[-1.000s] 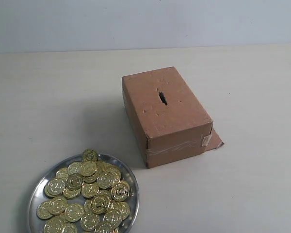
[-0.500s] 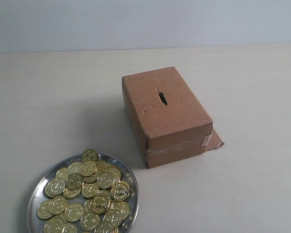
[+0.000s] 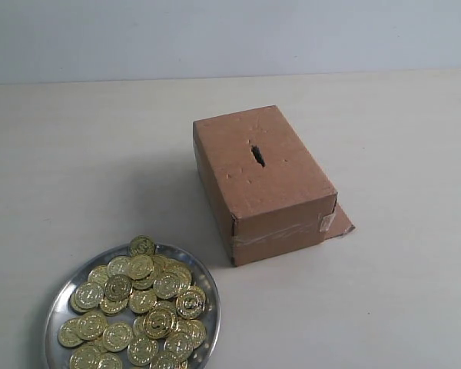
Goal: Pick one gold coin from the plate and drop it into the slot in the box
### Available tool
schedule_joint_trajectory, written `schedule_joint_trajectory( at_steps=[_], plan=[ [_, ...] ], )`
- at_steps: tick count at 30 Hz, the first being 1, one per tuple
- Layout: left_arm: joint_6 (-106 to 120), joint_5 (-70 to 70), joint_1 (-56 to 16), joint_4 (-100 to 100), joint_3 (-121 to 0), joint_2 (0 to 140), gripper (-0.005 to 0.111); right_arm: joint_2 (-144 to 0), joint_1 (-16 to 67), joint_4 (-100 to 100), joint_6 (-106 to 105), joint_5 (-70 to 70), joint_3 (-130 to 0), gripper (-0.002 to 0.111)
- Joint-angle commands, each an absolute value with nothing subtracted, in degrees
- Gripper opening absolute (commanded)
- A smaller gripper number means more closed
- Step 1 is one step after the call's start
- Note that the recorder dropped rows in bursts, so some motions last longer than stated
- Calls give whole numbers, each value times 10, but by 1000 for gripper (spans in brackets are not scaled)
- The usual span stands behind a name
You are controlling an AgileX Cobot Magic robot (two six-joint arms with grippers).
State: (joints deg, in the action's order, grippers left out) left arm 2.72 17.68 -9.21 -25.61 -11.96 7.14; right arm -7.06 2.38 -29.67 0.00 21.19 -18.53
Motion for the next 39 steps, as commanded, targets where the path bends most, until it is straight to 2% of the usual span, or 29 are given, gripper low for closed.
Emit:
schedule_joint_trajectory(
  at_steps=[1, 7, 12, 17, 26, 33, 39],
  plan=[
    [260, 262, -127, -264, -230, 214, 0, -212, 24, -298, -117, 316, -281, 0],
    [465, 316, -193, -270, -347, 456, 0, -449, 31, -306, -216, 428, -369, 0],
    [622, 368, -287, -258, -412, 655, 0, -618, 91, -313, -262, 442, -406, 0],
    [785, 398, -345, -248, -428, 791, 0, -728, 149, -315, -284, 439, -411, 0],
    [1051, 365, -405, -248, -428, 914, 0, -758, 194, -331, -302, 438, -411, 0],
    [1123, 275, -443, -248, -428, 940, 0, -746, 194, -331, -303, 438, -411, 0],
    [1195, 265, -445, -224, -428, 940, 0, -738, 194, -332, -303, 438, -411, 0]
  ],
)
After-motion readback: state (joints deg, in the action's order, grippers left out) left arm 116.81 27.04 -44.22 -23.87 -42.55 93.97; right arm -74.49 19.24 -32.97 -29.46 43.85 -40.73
